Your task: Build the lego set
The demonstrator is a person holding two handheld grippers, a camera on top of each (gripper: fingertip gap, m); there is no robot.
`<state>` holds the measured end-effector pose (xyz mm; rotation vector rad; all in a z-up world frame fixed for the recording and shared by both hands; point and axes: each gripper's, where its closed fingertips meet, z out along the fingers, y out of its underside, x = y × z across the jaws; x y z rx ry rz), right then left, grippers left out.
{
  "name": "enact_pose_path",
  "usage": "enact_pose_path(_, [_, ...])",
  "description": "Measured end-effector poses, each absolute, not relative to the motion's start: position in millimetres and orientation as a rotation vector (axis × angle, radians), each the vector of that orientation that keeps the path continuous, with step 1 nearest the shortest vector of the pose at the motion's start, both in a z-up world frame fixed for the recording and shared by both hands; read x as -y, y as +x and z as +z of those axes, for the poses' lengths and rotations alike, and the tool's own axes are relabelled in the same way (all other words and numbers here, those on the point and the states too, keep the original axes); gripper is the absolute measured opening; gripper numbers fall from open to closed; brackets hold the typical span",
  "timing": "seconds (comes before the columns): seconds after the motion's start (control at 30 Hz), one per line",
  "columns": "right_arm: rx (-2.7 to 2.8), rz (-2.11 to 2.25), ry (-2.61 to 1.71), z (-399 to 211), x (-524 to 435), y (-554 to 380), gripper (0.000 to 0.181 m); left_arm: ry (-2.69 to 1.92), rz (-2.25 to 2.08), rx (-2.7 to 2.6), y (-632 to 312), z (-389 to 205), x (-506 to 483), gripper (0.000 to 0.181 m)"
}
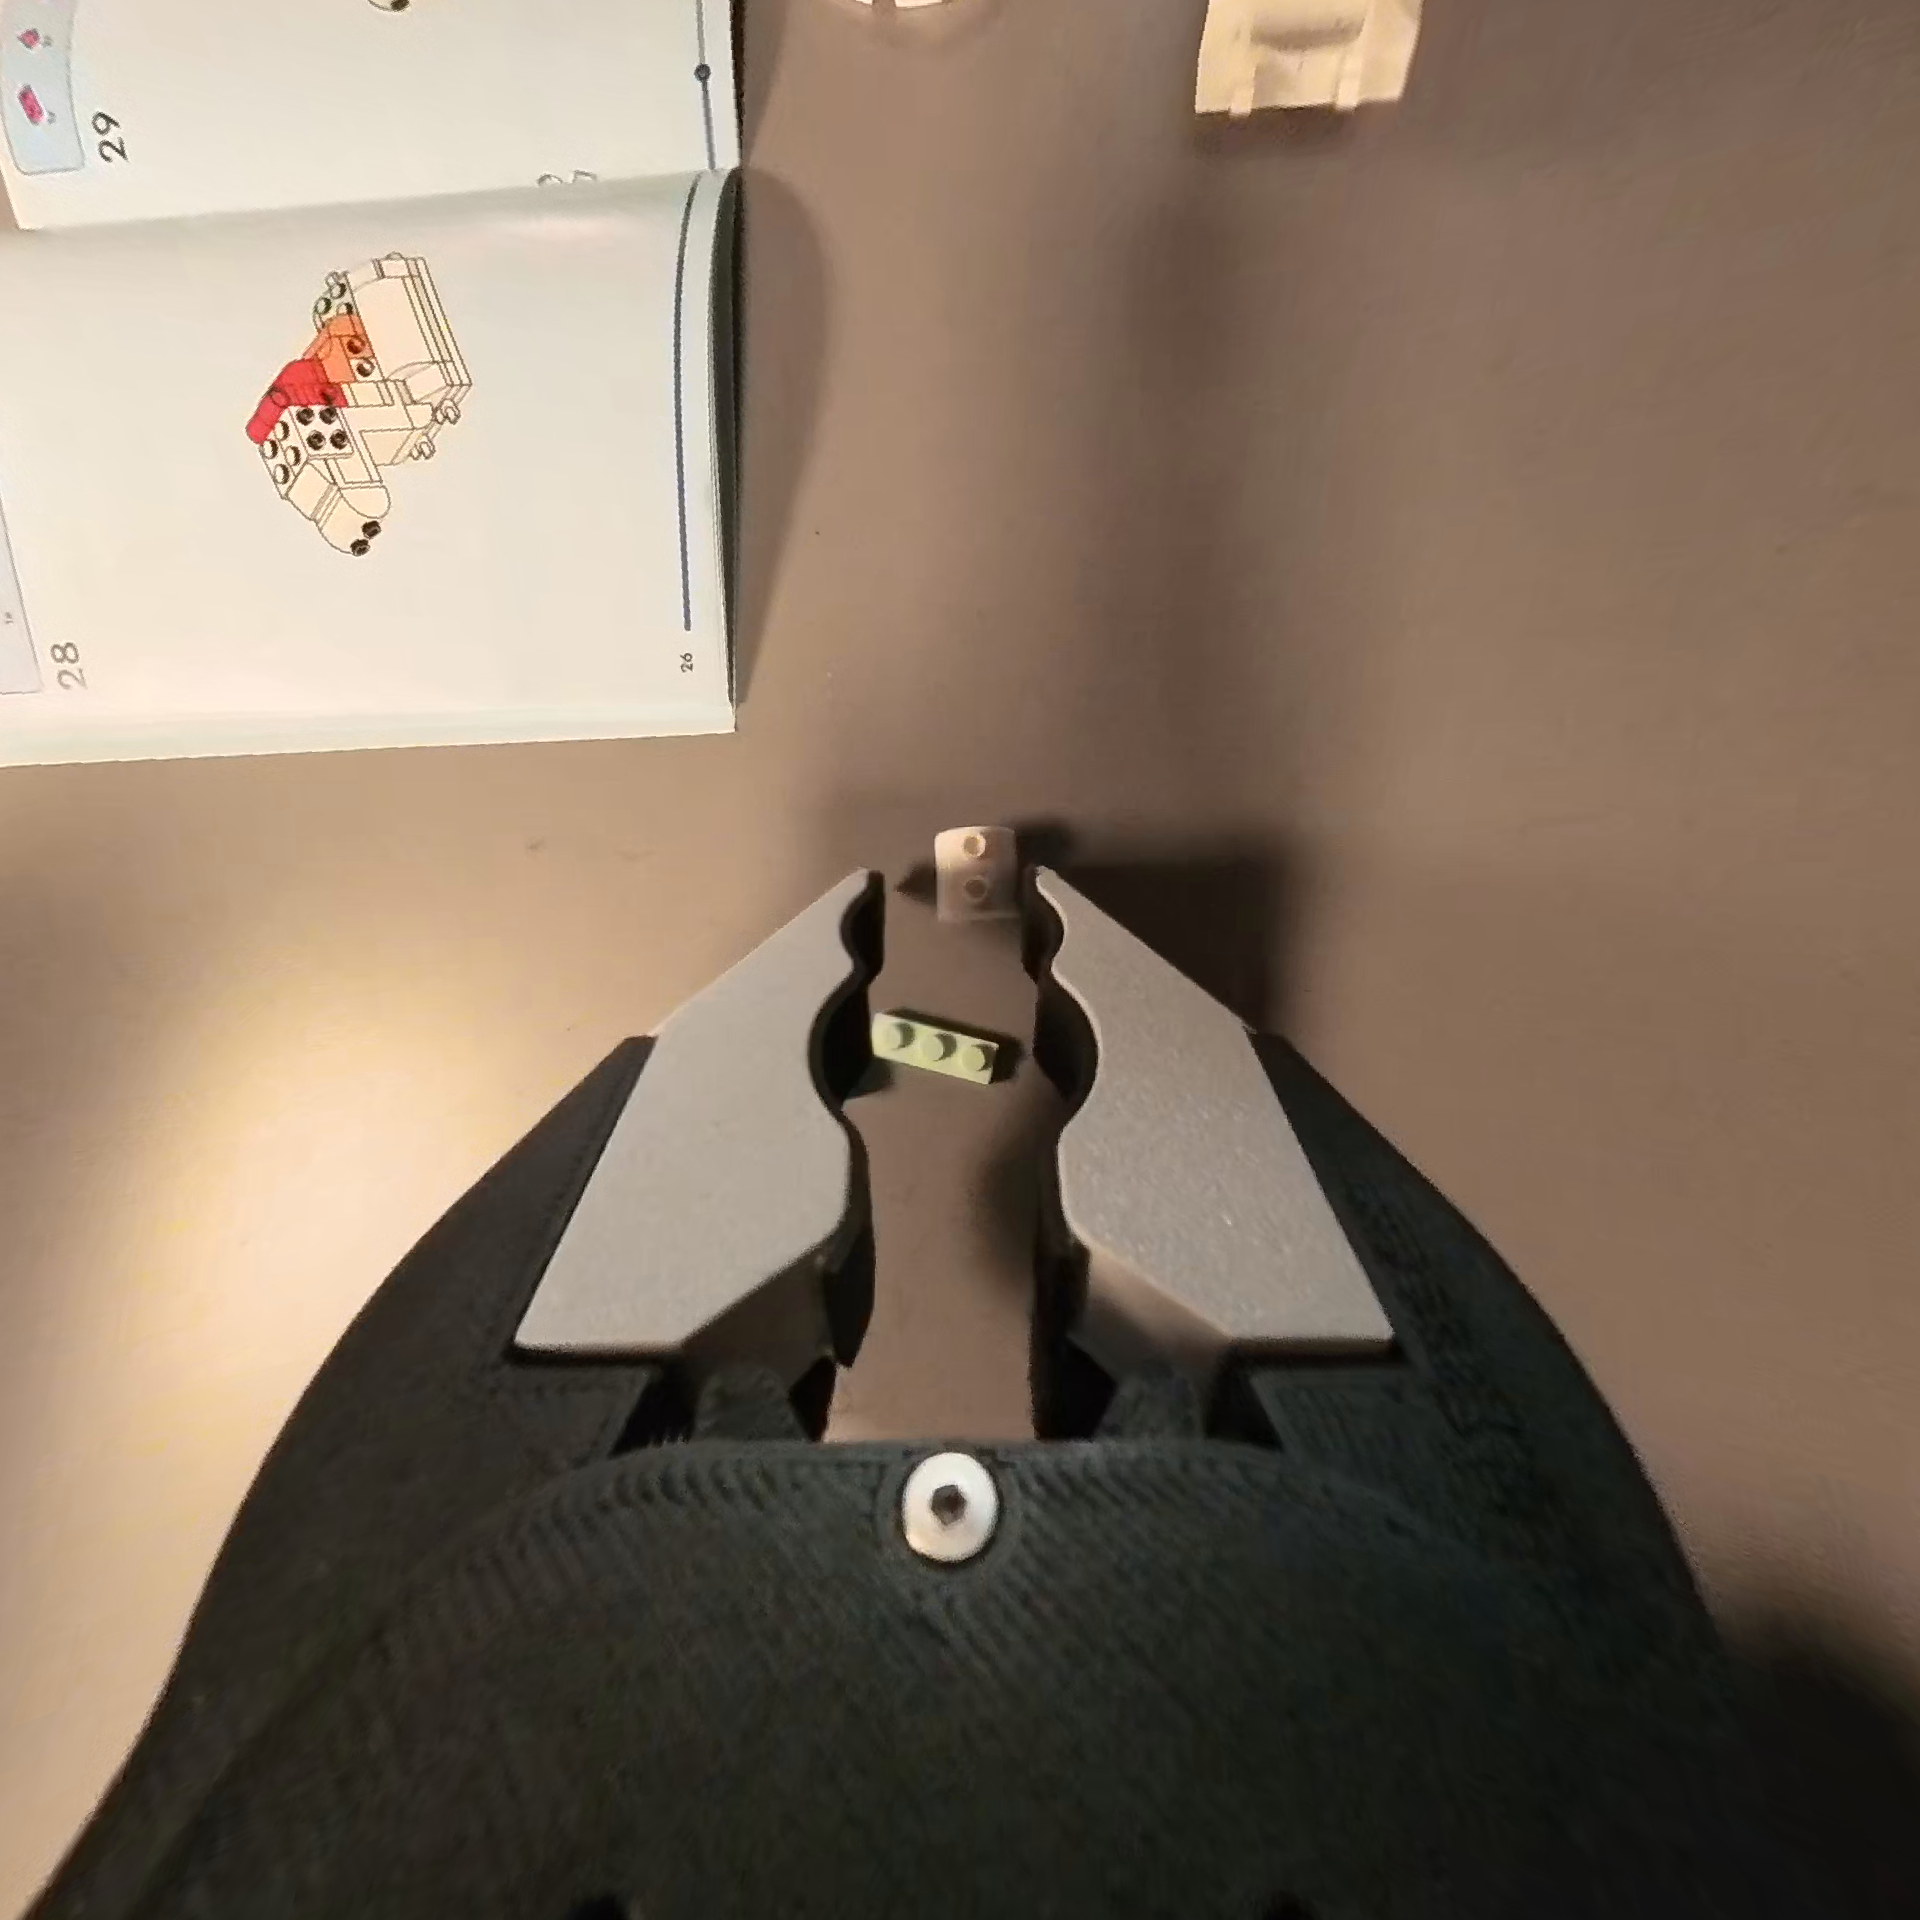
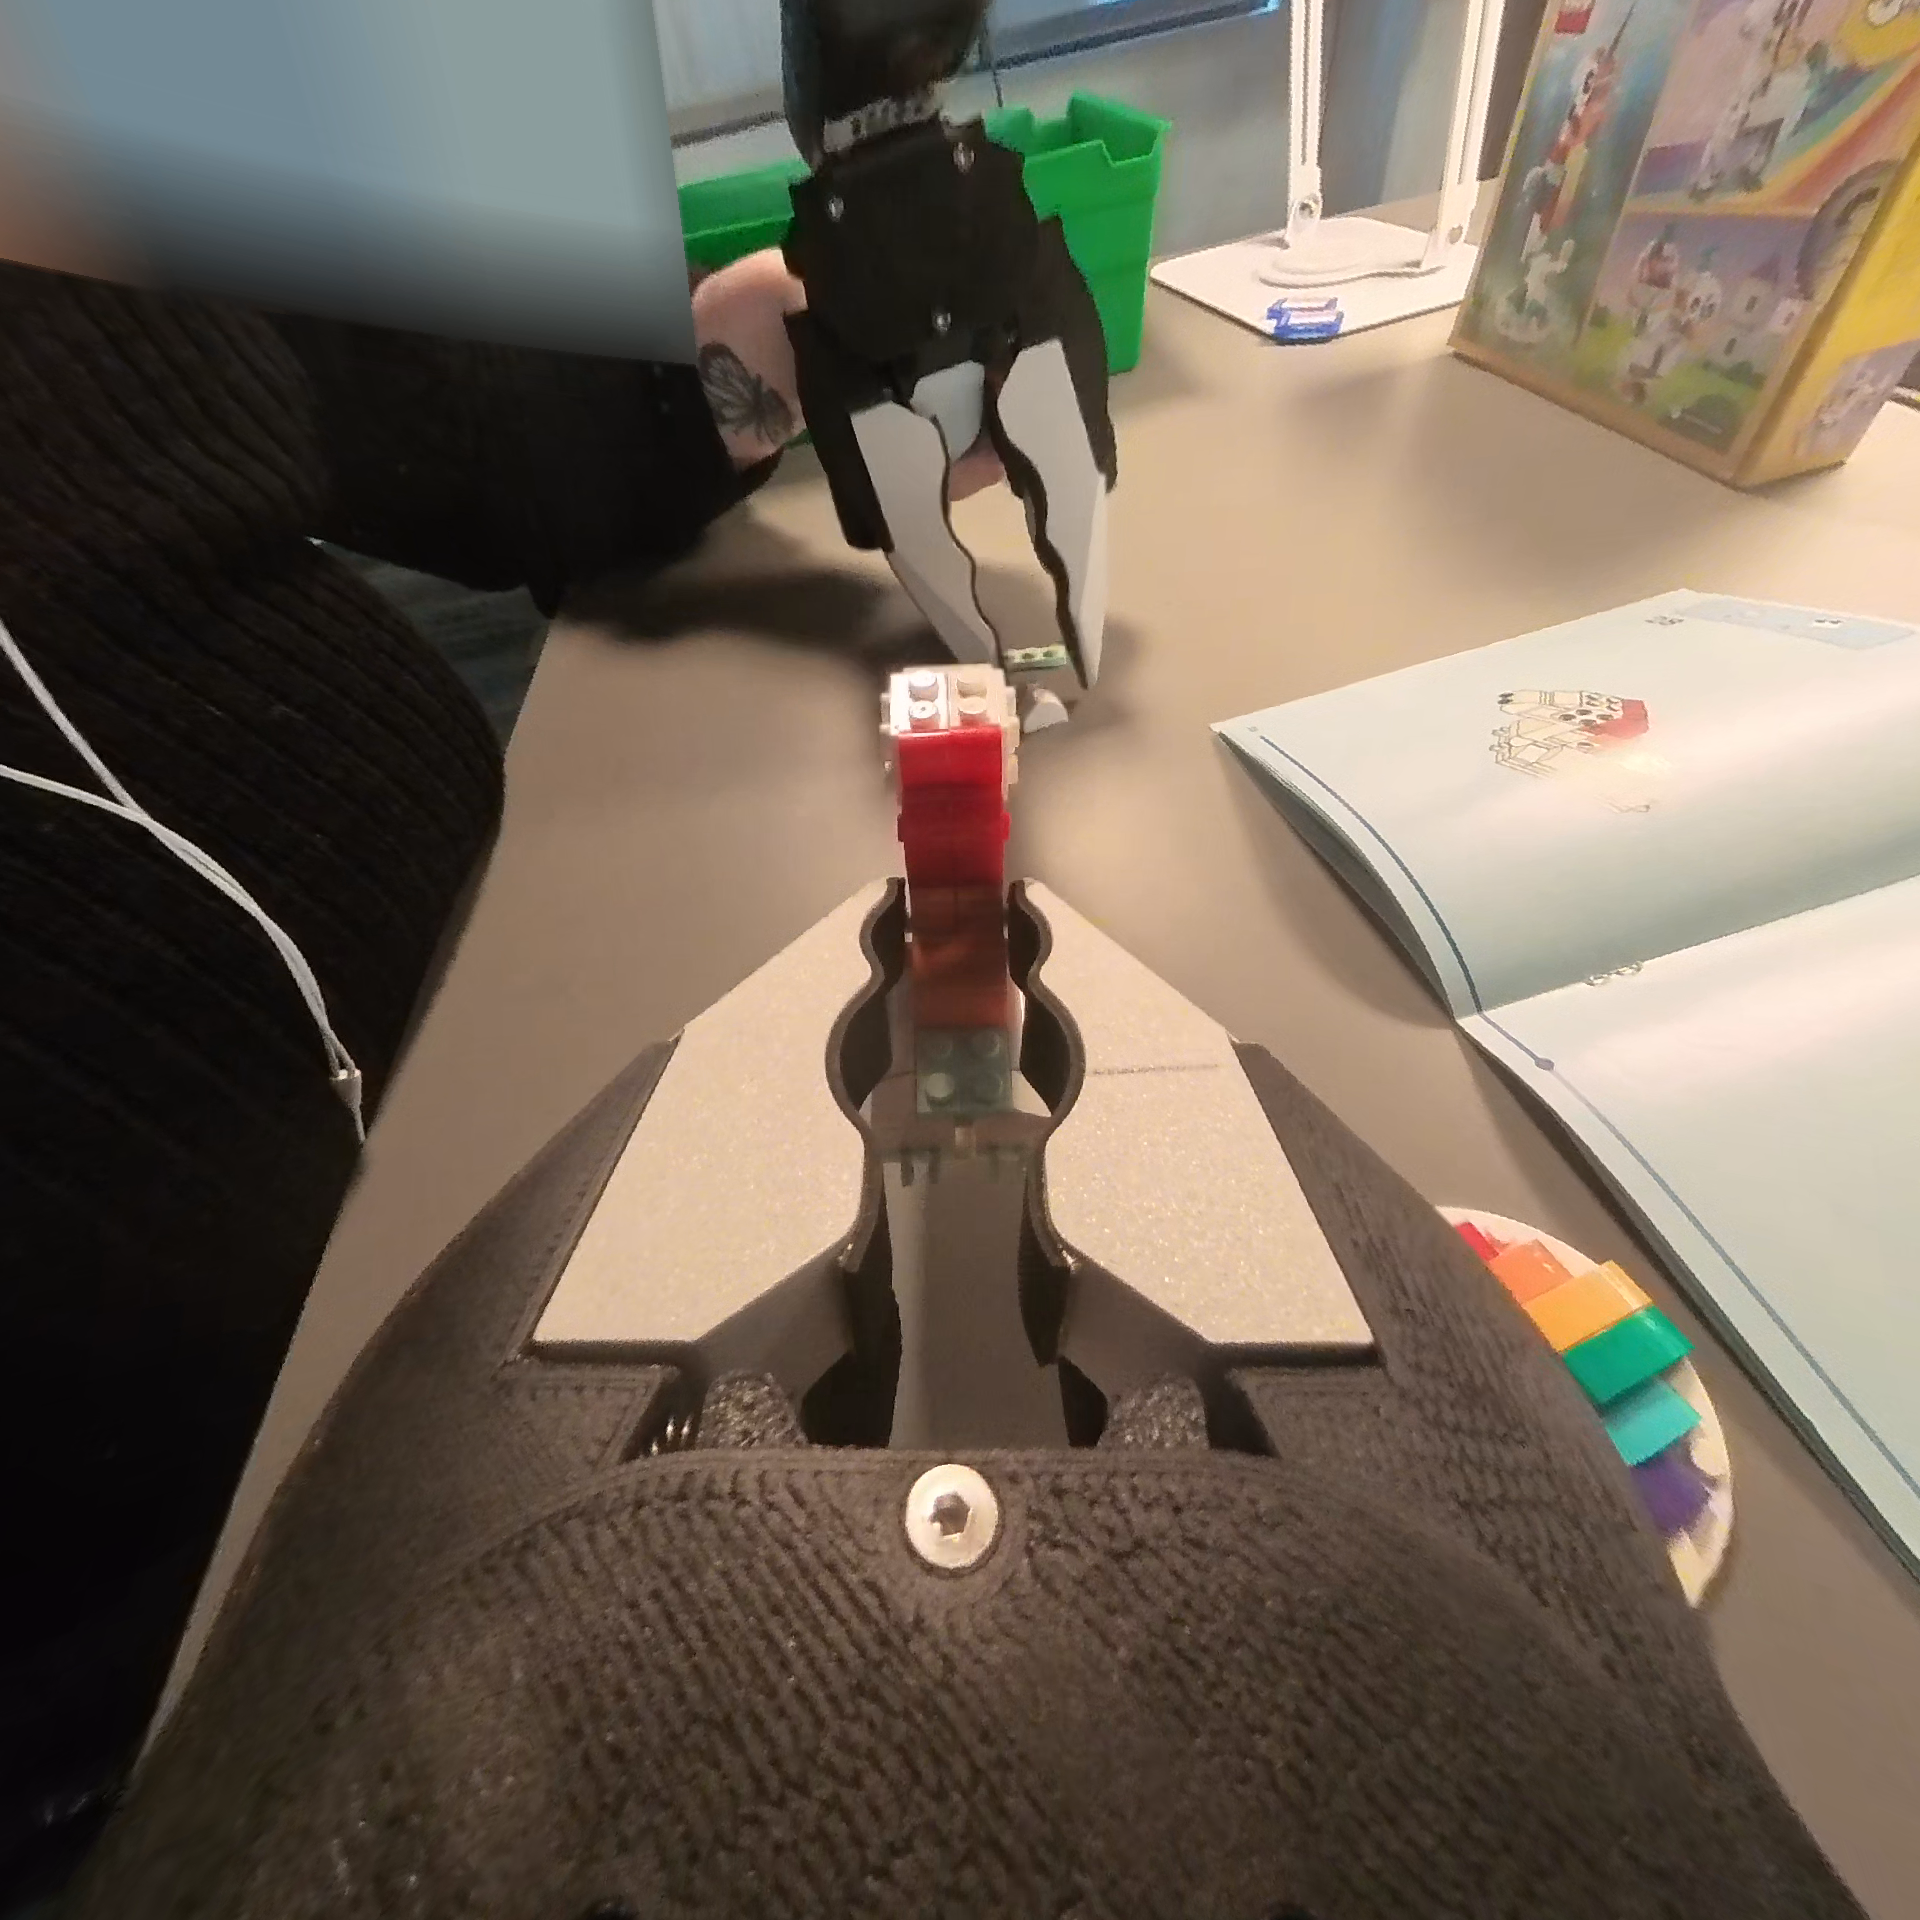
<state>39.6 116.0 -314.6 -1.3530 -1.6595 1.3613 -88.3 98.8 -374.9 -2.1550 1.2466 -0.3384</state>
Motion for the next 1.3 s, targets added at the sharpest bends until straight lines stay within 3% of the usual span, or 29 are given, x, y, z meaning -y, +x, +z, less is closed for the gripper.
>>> enact_pose_path(0.07, [1.629, 1.394, -1.345, -310, -116, 39, 0.018, -2.145, -0.338, -1.253, -87, -376, -99, 0.015])
enact_pose_path(0.23, [1.469, 1.496, -1.316, -290, -125, 35, 0.018, -2.091, -0.334, -1.236, -83, -370, -105, 0.015])
enact_pose_path(0.5, [1.131, 1.577, -1.213, -263, -146, 24, 0.018, -1.827, -0.722, -0.858, -58, -295, -118, 0.014])
enact_pose_path(0.73, [1.155, 1.427, -1.062, -256, -139, 26, 0.018, -2.127, -0.547, -0.951, -62, -344, -112, 0.015])
enact_pose_path(1.07, [1.173, 1.44, -1.064, -257, -136, 26, 0.018, -2.261, -0.211, -1.037, -71, -370, -110, 0.015])
enact_pose_path(1.3, [1.187, 1.449, -1.064, -258, -134, 26, 0.018, -2.302, -0.307, -1.034, -68, -375, -104, 0.032])
